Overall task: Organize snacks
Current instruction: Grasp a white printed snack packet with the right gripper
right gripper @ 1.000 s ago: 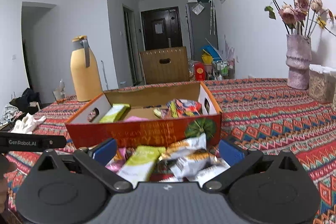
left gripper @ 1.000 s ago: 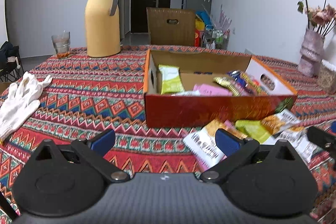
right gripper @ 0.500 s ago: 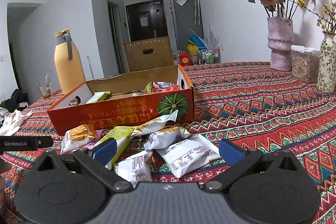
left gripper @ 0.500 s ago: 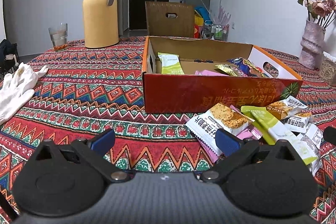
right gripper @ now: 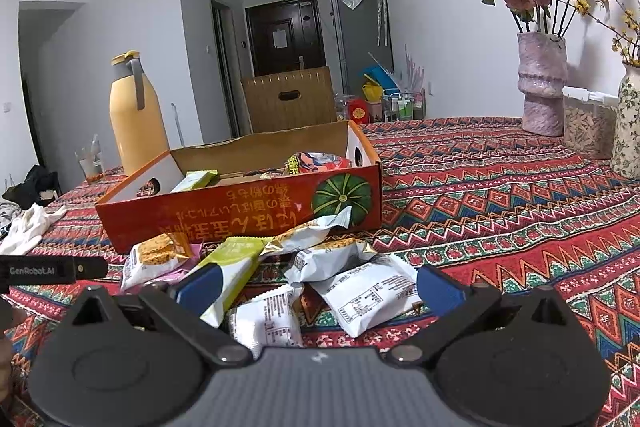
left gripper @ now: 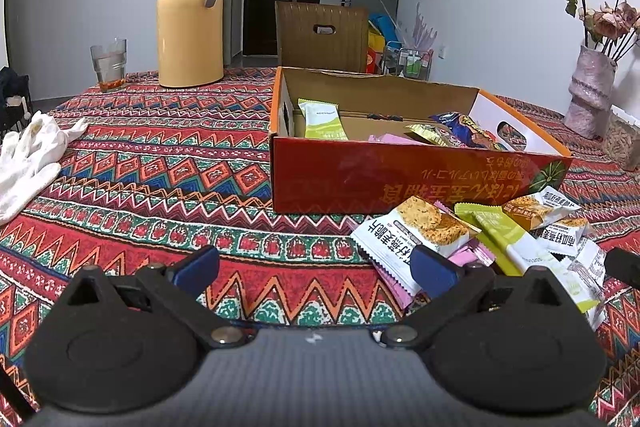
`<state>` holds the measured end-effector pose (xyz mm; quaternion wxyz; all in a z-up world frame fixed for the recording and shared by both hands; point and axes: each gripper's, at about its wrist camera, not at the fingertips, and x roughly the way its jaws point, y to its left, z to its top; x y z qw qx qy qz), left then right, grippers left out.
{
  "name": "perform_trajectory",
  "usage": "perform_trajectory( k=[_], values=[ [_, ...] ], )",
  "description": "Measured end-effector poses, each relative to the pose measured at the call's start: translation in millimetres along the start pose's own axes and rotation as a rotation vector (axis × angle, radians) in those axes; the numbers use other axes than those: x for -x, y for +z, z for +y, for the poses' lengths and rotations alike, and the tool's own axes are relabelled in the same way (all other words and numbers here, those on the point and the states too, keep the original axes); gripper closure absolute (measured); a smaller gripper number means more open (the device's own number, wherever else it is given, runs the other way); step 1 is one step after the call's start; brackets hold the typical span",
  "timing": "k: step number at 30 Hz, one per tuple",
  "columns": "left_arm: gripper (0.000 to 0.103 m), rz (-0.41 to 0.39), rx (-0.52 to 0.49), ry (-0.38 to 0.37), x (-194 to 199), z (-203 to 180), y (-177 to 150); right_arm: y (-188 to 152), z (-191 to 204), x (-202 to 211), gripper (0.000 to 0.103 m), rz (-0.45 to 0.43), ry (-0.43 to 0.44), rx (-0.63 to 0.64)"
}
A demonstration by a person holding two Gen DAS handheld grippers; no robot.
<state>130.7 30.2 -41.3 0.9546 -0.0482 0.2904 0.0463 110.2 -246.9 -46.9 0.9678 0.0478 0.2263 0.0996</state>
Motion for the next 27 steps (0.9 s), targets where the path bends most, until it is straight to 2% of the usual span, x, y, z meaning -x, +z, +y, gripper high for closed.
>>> perform_trajectory(
  k=[9, 14, 19, 24, 27],
  values=[
    [0.0, -0.004, 0.005, 0.0, 1, 0, 0, -4, -11, -7, 0.0, 0.039, -0.055, 0.013],
    [0.0, -0.004, 0.01, -0.003, 1, 1, 0, 3, -19, -24, 0.0, 0.103, -0.082, 0.08],
    [0.0, 0.0, 0.013, -0.004, 1, 1, 0, 8, -28, -48, 0.0, 0.196, -0.068, 0.142],
    [0.0, 0.008, 0.014, 0.0, -1, 2, 0, 11, -37, -75, 0.0, 0.279, -0.028, 0.137],
    [0.0, 0.014, 0.017, 0.0, -2, 2, 0, 15, -40, -84, 0.0, 0.284, -0.019, 0.136]
  ],
)
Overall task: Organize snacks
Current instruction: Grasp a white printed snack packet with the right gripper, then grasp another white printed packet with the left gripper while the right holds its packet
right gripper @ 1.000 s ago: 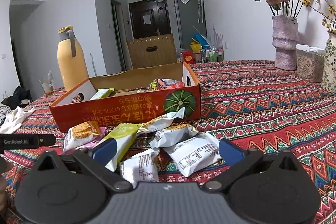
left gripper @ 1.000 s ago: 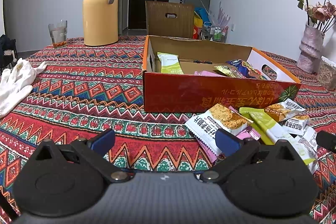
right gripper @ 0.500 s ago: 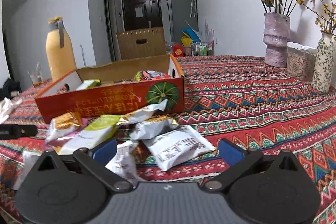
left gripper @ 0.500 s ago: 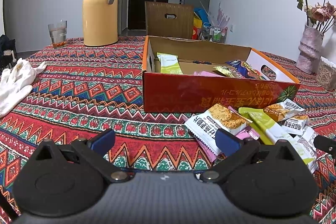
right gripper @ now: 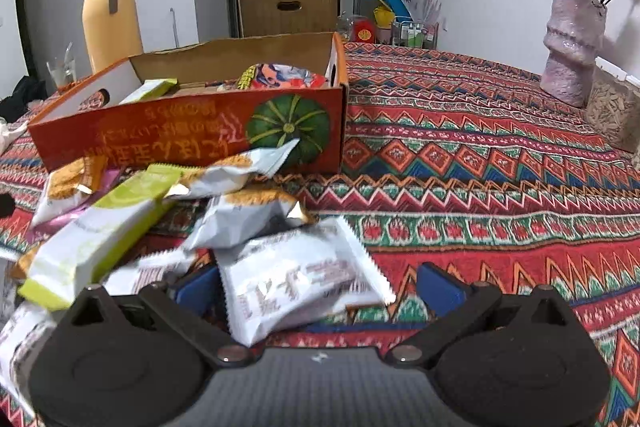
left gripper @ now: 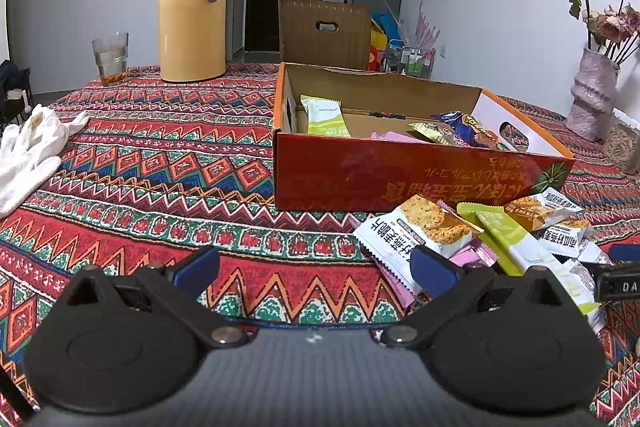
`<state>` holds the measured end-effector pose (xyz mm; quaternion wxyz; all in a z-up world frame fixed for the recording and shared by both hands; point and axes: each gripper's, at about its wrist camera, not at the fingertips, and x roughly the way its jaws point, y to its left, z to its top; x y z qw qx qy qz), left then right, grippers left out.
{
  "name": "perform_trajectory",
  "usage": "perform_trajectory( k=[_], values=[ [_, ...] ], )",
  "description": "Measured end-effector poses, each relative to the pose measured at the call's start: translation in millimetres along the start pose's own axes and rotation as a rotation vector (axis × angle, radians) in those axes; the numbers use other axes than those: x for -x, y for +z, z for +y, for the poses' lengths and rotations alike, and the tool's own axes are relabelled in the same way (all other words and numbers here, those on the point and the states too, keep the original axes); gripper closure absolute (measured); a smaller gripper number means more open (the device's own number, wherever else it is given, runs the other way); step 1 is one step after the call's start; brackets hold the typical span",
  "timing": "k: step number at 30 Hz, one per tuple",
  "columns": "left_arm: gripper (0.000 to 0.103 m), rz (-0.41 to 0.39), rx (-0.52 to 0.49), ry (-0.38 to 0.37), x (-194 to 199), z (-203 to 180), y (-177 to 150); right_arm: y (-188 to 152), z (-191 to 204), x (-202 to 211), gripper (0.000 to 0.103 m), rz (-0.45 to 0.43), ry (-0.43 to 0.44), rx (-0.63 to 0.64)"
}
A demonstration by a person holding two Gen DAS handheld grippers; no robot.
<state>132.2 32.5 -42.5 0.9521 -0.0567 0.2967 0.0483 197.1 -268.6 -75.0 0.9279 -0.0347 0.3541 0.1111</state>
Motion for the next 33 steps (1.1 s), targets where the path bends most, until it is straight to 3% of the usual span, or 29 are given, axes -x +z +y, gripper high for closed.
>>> perform_trajectory(
  k=[8, 13, 15, 17, 19, 21, 33],
  values=[
    [0.0, 0.008, 0.005, -0.003, -2, 1, 0, 3, 0, -5, 0.003, -0.005, 0.024, 0.014],
    [0.0, 0.019, 0.012, -0.008, -4, 2, 1, 0, 2, 5, 0.035, -0.037, 0.042, 0.025],
    [0.0, 0.021, 0.014, -0.009, -5, 2, 1, -1, 4, 9, 0.04, -0.042, 0.041, 0.029],
    [0.0, 0.022, 0.015, -0.01, -5, 3, 1, -4, 4, 13, 0.047, -0.053, 0.035, 0.024],
    [0.0, 0.024, 0.015, -0.009, -5, 3, 1, -7, 2, 17, 0.062, -0.068, 0.033, 0.001],
    [0.0, 0.028, 0.016, -0.009, -5, 3, 1, -10, 0, 23, 0.066, -0.089, 0.032, -0.025],
    [0.0, 0.036, 0.019, -0.005, -6, 3, 1, -35, 16, 72, 0.07, -0.292, -0.005, -0.141]
  ],
)
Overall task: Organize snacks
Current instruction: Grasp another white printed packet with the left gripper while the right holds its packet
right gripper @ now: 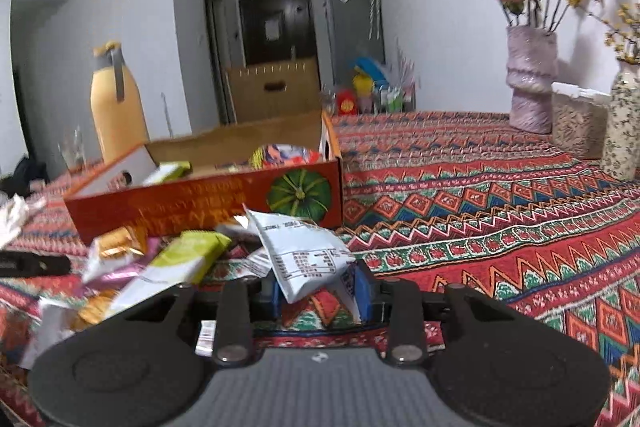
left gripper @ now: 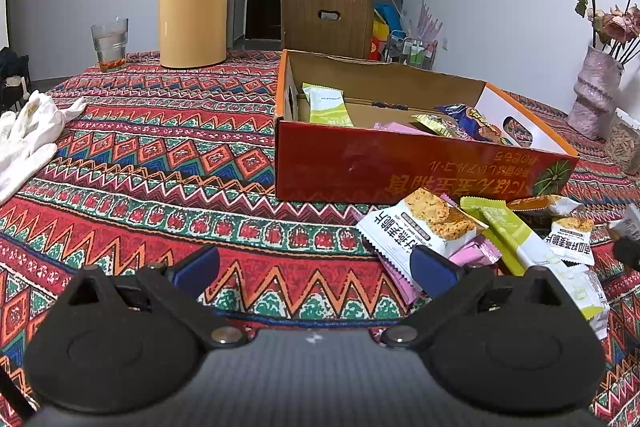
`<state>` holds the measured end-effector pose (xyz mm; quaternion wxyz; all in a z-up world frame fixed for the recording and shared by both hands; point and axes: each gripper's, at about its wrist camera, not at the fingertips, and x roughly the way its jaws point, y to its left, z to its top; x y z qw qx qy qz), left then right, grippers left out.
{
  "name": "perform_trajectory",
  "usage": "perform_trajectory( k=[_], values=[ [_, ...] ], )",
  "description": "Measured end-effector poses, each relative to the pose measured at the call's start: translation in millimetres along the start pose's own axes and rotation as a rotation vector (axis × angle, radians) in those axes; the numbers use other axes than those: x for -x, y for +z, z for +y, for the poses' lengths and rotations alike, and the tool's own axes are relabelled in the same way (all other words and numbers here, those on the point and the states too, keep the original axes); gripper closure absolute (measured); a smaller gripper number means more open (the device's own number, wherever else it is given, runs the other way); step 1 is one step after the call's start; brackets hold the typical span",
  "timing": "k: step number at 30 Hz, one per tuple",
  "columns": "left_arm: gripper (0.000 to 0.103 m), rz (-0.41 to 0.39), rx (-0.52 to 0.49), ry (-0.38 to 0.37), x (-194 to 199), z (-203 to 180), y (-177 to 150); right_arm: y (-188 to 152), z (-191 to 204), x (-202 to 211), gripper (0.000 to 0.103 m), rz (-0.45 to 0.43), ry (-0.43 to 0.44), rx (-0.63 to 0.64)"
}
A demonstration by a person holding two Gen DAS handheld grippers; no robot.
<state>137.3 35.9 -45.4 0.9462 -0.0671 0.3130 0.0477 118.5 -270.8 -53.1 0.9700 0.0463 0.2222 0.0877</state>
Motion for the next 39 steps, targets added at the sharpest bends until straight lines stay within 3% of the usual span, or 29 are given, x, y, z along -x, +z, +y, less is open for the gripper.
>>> perform_trajectory(
  k=[11, 21, 39],
  values=[
    [0.0, 0.067, -0.046, -0.023, 15, -14, -4, -8, 10, 21, 0.07, -0.037, 0.033, -0.002],
    [0.0, 0.136, -0.13, 0.002, 15, -43, -23, -17, 7, 29, 0.07, -0.036, 0.077, -0.033],
    [0.0, 0.168, -0.138, 0.027, 6, -58, -30, -30, -1, 33, 0.07, -0.021, 0.115, -0.056]
  ],
)
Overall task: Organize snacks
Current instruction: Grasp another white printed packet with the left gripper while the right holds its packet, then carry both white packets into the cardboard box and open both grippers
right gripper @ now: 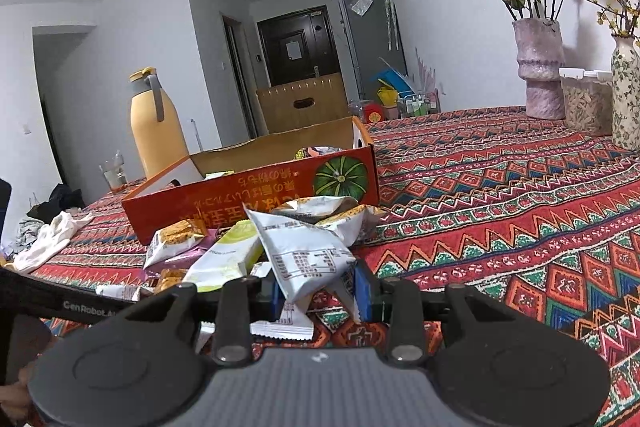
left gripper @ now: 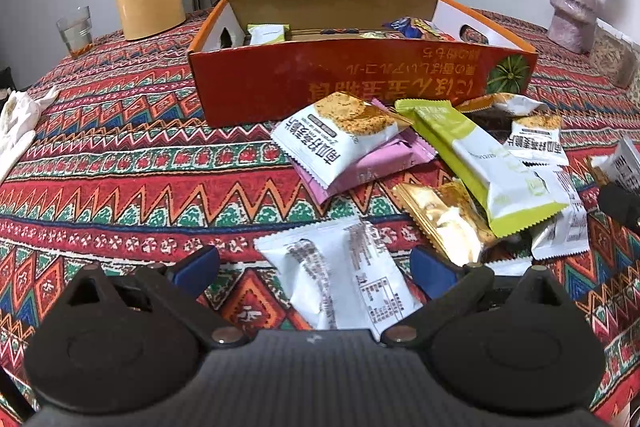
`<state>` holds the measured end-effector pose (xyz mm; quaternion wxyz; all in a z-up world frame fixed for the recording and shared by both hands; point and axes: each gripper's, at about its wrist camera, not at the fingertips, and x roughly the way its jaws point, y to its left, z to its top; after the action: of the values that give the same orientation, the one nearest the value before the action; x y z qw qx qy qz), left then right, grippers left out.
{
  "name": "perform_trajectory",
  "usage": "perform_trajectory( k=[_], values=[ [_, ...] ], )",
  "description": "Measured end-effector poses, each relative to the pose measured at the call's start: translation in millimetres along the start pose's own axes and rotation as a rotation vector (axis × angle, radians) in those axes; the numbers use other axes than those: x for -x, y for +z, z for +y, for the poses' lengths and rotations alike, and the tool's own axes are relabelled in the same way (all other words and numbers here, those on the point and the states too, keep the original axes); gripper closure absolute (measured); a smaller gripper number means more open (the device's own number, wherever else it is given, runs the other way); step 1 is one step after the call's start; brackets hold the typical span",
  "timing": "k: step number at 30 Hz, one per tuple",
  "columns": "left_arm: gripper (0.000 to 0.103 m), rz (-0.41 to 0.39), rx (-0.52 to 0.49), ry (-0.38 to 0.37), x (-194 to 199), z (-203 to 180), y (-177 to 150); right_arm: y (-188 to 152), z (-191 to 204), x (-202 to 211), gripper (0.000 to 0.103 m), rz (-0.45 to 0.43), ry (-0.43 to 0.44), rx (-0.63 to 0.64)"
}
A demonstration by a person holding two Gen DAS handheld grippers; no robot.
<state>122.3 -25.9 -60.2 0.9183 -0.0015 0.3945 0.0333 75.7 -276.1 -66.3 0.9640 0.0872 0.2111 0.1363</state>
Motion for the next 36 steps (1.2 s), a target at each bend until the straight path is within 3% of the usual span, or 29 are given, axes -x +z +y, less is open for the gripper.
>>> perform_trajectory(
  k=[5, 12, 24, 36],
  values=[
    [0.005, 0.001, 0.013, 0.005, 1, 3, 0, -1, 1, -1, 0.07, 0.004, 0.005, 0.001],
    [0.049, -0.017, 0.016, -0.016, 10, 6, 0, -2, 6, 1, 0.07, 0.003, 0.008, 0.01],
    [0.052, -0.062, 0.021, -0.043, 28, 13, 0, 0, 15, 6, 0.07, -0.003, 0.003, 0.033],
    [0.051, -0.16, 0.042, -0.062, 43, 23, 37, 23, 26, -2, 0.07, -0.048, -0.002, 0.062]
  ],
)
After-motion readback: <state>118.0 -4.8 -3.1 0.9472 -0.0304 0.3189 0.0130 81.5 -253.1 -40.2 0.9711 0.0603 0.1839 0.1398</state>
